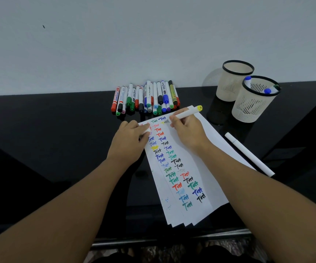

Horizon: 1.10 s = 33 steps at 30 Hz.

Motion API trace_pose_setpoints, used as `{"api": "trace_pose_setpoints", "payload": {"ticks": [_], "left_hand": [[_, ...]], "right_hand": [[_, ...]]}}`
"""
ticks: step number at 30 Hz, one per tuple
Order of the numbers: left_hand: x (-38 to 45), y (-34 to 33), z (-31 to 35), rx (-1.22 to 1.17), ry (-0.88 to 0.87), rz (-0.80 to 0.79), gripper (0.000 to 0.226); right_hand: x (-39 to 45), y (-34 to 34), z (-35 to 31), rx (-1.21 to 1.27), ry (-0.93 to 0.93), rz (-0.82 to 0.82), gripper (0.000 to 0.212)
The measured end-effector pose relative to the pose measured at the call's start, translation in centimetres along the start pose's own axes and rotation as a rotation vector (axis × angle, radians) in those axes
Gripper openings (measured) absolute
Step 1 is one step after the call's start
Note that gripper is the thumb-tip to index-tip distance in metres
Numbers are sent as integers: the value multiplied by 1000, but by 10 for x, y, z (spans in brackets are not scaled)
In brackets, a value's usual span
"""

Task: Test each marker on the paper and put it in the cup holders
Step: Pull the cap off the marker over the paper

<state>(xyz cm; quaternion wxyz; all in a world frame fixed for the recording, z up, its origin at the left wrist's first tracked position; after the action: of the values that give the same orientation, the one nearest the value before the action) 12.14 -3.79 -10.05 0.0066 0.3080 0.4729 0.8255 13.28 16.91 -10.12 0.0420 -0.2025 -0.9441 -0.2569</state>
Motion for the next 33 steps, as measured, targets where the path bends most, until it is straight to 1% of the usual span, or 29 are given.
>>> {"api": "trace_pose_setpoints", "payload": {"ticks": [2, 7, 11, 17, 21, 23, 26, 30, 33], "left_hand": [[0, 0, 0, -1, 0, 0, 38], [0, 0, -1, -1, 2, -1, 39], [0, 0, -1, 6, 5, -6, 38], [0, 0, 0, -6, -6, 1, 39], [0, 0, 0, -10, -3, 6, 38], [0, 0, 0, -11, -2, 5, 38], [0, 0, 0, -10, -7, 12, 38], [0, 0, 0, -15, -12, 17, 38], [0, 0, 0, -13, -9, 14, 38]], "right_hand": [[0, -1, 1, -4, -4, -10, 15], [0, 3, 2, 17, -19, 33, 19], [0, 1, 0, -13, 3, 16, 16], [0, 1, 1, -29, 9, 15, 18], [0, 3, 0, 23, 8, 43, 13], [0, 2, -2, 6, 24, 42, 11], [-1, 1, -2, -43, 38, 29, 15], [-1, 3, 0, -15, -2, 39, 21], [-1, 2, -2, -16, 3, 24, 19]]}}
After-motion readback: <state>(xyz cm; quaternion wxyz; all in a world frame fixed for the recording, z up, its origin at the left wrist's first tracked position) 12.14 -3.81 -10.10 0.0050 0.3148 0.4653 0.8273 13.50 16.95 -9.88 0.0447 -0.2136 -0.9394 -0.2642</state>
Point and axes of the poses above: each hand's wrist, its own x-axis towards the middle knuckle, its own y-axis out of the back of the hand, z = x × y, the point moved 5 cm from there along x, towards the middle knuckle, and after that the axes turned 8 degrees about z, right-handed, at the moved point
